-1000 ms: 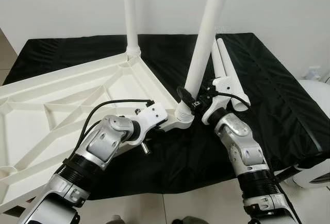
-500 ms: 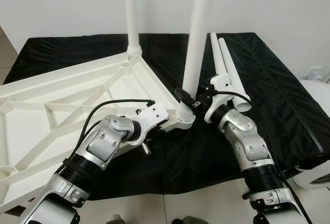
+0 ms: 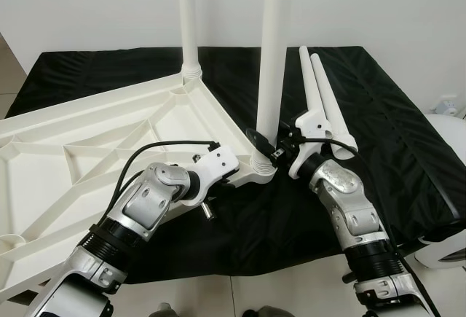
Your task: Building children table
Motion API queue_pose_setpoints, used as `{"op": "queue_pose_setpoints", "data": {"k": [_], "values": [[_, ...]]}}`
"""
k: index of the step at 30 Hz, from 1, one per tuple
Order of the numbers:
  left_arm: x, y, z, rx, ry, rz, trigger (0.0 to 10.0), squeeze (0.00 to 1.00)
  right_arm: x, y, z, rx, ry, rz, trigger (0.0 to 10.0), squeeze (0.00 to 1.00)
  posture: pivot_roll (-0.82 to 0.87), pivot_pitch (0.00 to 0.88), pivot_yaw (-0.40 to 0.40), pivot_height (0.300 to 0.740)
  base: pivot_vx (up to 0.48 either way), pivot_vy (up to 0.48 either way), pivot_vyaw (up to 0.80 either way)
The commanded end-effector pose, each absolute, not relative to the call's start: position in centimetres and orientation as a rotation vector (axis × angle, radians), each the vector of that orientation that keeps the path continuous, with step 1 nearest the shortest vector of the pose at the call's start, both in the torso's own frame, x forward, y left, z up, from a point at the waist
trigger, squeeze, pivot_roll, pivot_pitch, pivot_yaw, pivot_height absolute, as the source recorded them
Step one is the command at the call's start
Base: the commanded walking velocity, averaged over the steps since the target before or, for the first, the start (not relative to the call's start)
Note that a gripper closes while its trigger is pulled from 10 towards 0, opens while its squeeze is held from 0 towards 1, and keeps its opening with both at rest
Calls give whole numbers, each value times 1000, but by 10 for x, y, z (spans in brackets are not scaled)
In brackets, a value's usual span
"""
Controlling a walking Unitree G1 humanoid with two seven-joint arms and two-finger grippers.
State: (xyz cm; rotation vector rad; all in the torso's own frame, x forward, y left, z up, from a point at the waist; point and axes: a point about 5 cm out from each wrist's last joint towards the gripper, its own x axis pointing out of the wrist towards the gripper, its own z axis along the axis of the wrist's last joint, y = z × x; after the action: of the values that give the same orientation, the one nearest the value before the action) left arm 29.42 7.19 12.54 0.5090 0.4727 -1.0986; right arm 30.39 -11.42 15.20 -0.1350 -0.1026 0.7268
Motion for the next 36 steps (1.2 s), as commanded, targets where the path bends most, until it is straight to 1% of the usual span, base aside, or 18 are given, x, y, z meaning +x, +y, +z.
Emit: {"op": "queue_pose_setpoints", "data": {"k": [1, 6, 9, 11, 17, 18, 23, 26, 36], "values": [[297, 67, 139, 547, 405, -1100, 10000, 0, 287, -105, 105, -130, 113, 822, 10000, 0, 28, 19, -16, 740, 0, 0, 0], [298, 67, 139, 548, 404, -1101, 10000, 0, 286, -104, 106, -120, 97, 829, 10000, 0, 28, 18, -14, 740, 0, 0, 0], [298, 67, 141, 548, 401, -1102, 10000, 0, 279, -98, 105, -100, 86, 872, 10000, 0, 30, 20, -15, 740, 0, 0, 0], [298, 67, 141, 549, 400, -1102, 10000, 0, 273, -94, 104, -124, 77, 915, 10000, 0, 31, 20, -14, 740, 0, 0, 0], [298, 67, 141, 550, 400, -1101, 10000, 0, 272, -95, 102, -111, 83, 908, 10000, 0, 31, 21, -15, 740, 0, 0, 0], [298, 67, 141, 550, 400, -1101, 10000, 0, 278, -100, 100, -47, 110, 840, 10000, 0, 31, 20, -15, 740, 0, 0, 0], [298, 67, 142, 551, 399, -1102, 10000, 0, 282, -105, 98, 13, 125, 785, 10000, 0, 29, 19, -13, 740, 0, 0, 0], [297, 67, 142, 552, 397, -1107, 10000, 0, 290, -115, 91, 104, 182, 678, 10000, 0, 27, 20, -9, 740, 0, 0, 0], [296, 67, 143, 554, 396, -1113, 10000, 0, 295, -119, 85, 145, 230, 606, 10000, 0, 30, 23, -11, 740, 0, 0, 0]]}}
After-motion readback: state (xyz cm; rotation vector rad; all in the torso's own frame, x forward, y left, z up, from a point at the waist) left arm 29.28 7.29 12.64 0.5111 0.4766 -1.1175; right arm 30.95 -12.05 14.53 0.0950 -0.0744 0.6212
